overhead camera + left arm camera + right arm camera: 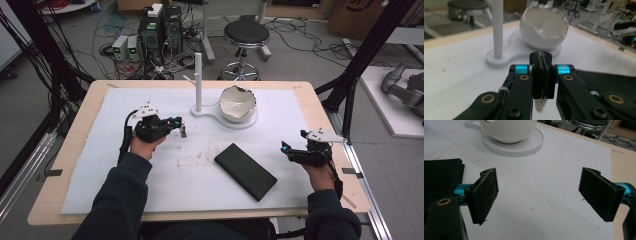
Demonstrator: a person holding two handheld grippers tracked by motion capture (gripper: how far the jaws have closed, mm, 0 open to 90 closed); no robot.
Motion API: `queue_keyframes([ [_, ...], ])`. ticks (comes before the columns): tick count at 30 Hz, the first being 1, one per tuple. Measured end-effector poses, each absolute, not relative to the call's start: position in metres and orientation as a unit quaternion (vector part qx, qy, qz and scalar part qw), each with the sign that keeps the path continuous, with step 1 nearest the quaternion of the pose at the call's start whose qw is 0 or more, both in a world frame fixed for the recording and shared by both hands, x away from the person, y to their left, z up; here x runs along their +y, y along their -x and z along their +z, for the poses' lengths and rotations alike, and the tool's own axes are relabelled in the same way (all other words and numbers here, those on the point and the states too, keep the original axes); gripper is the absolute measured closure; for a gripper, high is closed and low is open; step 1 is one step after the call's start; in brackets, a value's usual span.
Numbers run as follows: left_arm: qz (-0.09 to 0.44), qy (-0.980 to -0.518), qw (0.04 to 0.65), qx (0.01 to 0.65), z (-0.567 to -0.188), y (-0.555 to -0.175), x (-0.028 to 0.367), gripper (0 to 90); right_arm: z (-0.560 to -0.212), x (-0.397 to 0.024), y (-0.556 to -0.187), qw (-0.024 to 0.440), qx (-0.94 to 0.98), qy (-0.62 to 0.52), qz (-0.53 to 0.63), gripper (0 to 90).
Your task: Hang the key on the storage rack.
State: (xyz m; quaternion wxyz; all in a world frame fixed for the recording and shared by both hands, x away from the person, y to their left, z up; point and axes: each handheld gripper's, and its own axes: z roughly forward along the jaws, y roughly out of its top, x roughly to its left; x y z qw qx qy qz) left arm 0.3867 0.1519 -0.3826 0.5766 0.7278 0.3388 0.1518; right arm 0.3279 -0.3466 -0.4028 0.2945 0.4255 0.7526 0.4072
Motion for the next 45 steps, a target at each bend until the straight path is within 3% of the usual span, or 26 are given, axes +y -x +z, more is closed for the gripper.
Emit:
queue_keyframes([
  [4, 0.172, -0.715, 0.598, 0.319, -0.358, -0.395, 0.154, 87.9, -0.403, -0.346, -0.328, 0.295, 0.751, -0.427, 0.408, 16.1],
  [19, 0.171, -0.710, 0.611, 0.306, -0.292, -0.443, 0.137, 87.9, -0.402, -0.347, -0.328, 0.294, 0.749, -0.426, 0.413, 16.1],
  [45, 0.157, -0.695, 0.608, 0.350, -0.294, -0.483, 0.117, 87.9, -0.402, -0.352, -0.325, 0.295, 0.746, -0.428, 0.416, 16.1],
])
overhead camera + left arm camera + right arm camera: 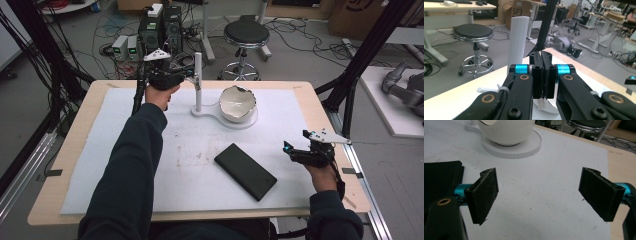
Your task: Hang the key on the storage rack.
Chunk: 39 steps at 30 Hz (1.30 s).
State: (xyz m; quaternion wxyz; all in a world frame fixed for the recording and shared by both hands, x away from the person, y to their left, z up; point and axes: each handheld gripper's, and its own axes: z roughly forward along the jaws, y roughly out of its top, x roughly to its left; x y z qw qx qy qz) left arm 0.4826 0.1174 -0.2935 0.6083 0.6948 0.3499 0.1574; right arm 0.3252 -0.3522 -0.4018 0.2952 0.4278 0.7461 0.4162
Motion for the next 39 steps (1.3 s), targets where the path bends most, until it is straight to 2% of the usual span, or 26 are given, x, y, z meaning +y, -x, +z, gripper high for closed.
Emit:
queue_keyframes([
  [7, 0.167, -0.699, 0.591, 0.366, -0.298, -0.485, 0.120, 88.3, -0.402, -0.353, -0.325, 0.296, 0.746, -0.428, 0.417, 16.1],
  [10, 0.184, -0.689, 0.590, 0.379, -0.302, -0.483, 0.127, 81.0, -0.402, -0.353, -0.324, 0.296, 0.745, -0.428, 0.417, 16.1],
  [12, 0.190, -0.685, 0.591, 0.382, -0.303, -0.480, 0.131, 79.2, -0.402, -0.353, -0.324, 0.296, 0.746, -0.428, 0.416, 16.1],
  [15, 0.198, -0.681, 0.591, 0.385, -0.304, -0.476, 0.137, 67.8, -0.402, -0.352, -0.325, 0.295, 0.747, -0.427, 0.416, 16.1],
  [18, 0.212, -0.670, 0.598, 0.385, -0.313, -0.460, 0.146, 51.2, -0.402, -0.351, -0.325, 0.294, 0.746, -0.429, 0.416, 16.1],
  [19, 0.212, -0.670, 0.598, 0.385, -0.313, -0.460, 0.146, 49.4, -0.402, -0.351, -0.325, 0.294, 0.746, -0.429, 0.416, 16.1],
  [20, 0.210, -0.669, 0.603, 0.381, -0.317, -0.455, 0.149, 43.5, -0.402, -0.352, -0.326, 0.295, 0.746, -0.429, 0.415, 16.1],
  [23, 0.211, -0.679, 0.597, 0.372, -0.328, -0.445, 0.155, 26.1, -0.403, -0.352, -0.327, 0.294, 0.746, -0.430, 0.414, 16.1],
  [24, 0.213, -0.681, 0.592, 0.373, -0.332, -0.441, 0.159, 26.1, -0.403, -0.351, -0.326, 0.293, 0.746, -0.432, 0.414, 16.1],
  [25, 0.205, -0.683, 0.592, 0.375, -0.339, -0.435, 0.165, 19.8, -0.402, -0.349, -0.327, 0.296, 0.746, -0.429, 0.415, 16.1],
  [36, 0.185, -0.675, 0.613, 0.366, -0.374, -0.394, 0.187, 18.9, -0.403, -0.345, -0.333, 0.292, 0.750, -0.427, 0.412, 16.1],
  [39, 0.160, -0.668, 0.628, 0.366, -0.388, -0.383, 0.189, 18.9, -0.402, -0.343, -0.331, 0.292, 0.753, -0.422, 0.411, 16.1],
])
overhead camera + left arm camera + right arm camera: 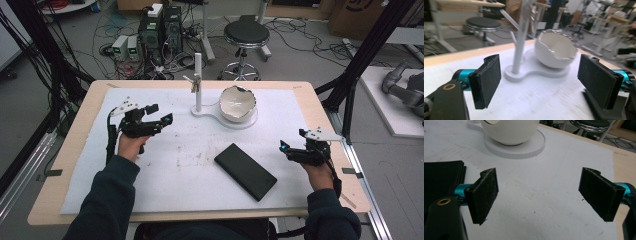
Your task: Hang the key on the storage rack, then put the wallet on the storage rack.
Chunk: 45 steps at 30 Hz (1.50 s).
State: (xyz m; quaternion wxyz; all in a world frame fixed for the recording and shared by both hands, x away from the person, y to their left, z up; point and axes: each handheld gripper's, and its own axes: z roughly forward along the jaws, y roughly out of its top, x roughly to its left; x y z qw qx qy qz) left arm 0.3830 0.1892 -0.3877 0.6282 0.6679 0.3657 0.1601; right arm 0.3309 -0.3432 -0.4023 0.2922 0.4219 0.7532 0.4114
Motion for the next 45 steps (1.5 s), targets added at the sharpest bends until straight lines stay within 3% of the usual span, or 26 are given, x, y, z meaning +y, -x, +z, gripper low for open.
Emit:
queue_keyframes([
  [18, 0.174, -0.695, 0.591, 0.370, -0.403, -0.378, 0.193, 18.9, -0.406, -0.340, -0.328, 0.269, 0.770, -0.391, 0.426, 16.0],
  [26, 0.259, -0.729, 0.518, 0.365, -0.404, -0.361, 0.183, 21.4, -0.401, -0.322, -0.313, 0.240, 0.795, -0.328, 0.451, 16.1],
  [28, 0.256, -0.729, 0.518, 0.367, -0.405, -0.361, 0.183, 23.7, -0.400, -0.317, -0.312, 0.234, 0.802, -0.320, 0.446, 17.7],
  [29, 0.252, -0.730, 0.517, 0.370, -0.408, -0.362, 0.184, 23.8, -0.401, -0.308, -0.311, 0.208, 0.817, -0.302, 0.445, 27.9],
  [34, 0.247, -0.727, 0.516, 0.381, -0.411, -0.365, 0.187, 25.2, -0.407, -0.283, -0.307, 0.195, 0.843, -0.268, 0.425, 29.9],
  [35, 0.247, -0.724, 0.516, 0.385, -0.412, -0.365, 0.190, 25.8, -0.409, -0.273, -0.305, 0.188, 0.851, -0.249, 0.422, 35.9],
  [37, 0.246, -0.722, 0.517, 0.389, -0.413, -0.365, 0.191, 26.3, -0.410, -0.269, -0.304, 0.183, 0.854, -0.244, 0.422, 36.0],
  [39, 0.247, -0.717, 0.519, 0.393, -0.413, -0.365, 0.194, 27.0, -0.412, -0.257, -0.299, 0.173, 0.856, -0.226, 0.432, 28.1],
  [45, 0.247, -0.714, 0.522, 0.396, -0.412, -0.365, 0.196, 28.1, -0.420, -0.238, -0.294, 0.174, 0.865, -0.224, 0.415, 21.7],
])
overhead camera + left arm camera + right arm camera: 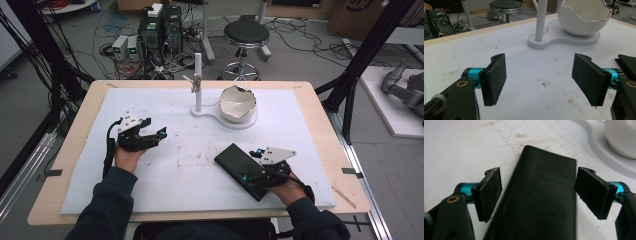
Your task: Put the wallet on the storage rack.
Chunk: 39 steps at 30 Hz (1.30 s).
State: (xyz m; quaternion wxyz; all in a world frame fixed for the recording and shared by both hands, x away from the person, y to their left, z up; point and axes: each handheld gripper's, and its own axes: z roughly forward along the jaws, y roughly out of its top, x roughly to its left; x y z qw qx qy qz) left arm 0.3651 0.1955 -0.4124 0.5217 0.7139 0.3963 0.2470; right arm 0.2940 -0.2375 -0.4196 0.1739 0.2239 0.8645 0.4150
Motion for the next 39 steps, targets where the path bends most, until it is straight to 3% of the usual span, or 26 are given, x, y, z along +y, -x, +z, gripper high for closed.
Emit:
queue_keyframes([
  [10, 0.245, -0.711, 0.522, 0.403, -0.414, -0.366, 0.196, 29.4, -0.435, -0.220, -0.294, 0.147, 0.895, -0.202, 0.370, 26.0],
  [16, 0.244, -0.711, 0.520, 0.405, -0.414, -0.366, 0.197, 29.9, -0.437, -0.218, -0.293, 0.169, 0.906, -0.196, 0.336, 33.3],
  [21, 0.243, -0.711, 0.520, 0.406, -0.415, -0.366, 0.197, 29.9, -0.435, -0.225, -0.297, 0.184, 0.903, -0.210, 0.328, 43.3],
  [23, 0.244, -0.709, 0.521, 0.408, -0.415, -0.366, 0.198, 29.9, -0.433, -0.235, -0.301, 0.199, 0.901, -0.218, 0.319, 54.3],
  [25, 0.244, -0.710, 0.520, 0.408, -0.415, -0.367, 0.198, 30.0, -0.433, -0.237, -0.302, 0.204, 0.901, -0.219, 0.315, 58.3],
  [26, 0.243, -0.709, 0.521, 0.409, -0.415, -0.367, 0.199, 30.1, -0.431, -0.245, -0.305, 0.215, 0.896, -0.232, 0.312, 67.3],
  [29, 0.242, -0.709, 0.519, 0.410, -0.415, -0.367, 0.199, 30.1, -0.430, -0.252, -0.309, 0.218, 0.891, -0.245, 0.314, 72.7],
  [30, 0.242, -0.709, 0.521, 0.410, -0.416, -0.367, 0.199, 30.1, -0.430, -0.262, -0.313, 0.230, 0.882, -0.261, 0.319, 70.8],
  [33, 0.240, -0.707, 0.523, 0.410, -0.415, -0.367, 0.199, 30.1, -0.428, -0.274, -0.316, 0.243, 0.867, -0.274, 0.337, 47.7],
  [34, 0.240, -0.707, 0.523, 0.410, -0.415, -0.367, 0.199, 30.1, -0.428, -0.274, -0.316, 0.243, 0.867, -0.274, 0.337, 47.7],
  [35, 0.241, -0.707, 0.523, 0.410, -0.415, -0.367, 0.200, 30.1, -0.427, -0.282, -0.316, 0.251, 0.864, -0.267, 0.346, 31.8],
  [39, 0.240, -0.704, 0.526, 0.412, -0.415, -0.367, 0.202, 30.1, -0.434, -0.289, -0.312, 0.231, 0.882, -0.236, 0.338, 21.2],
])
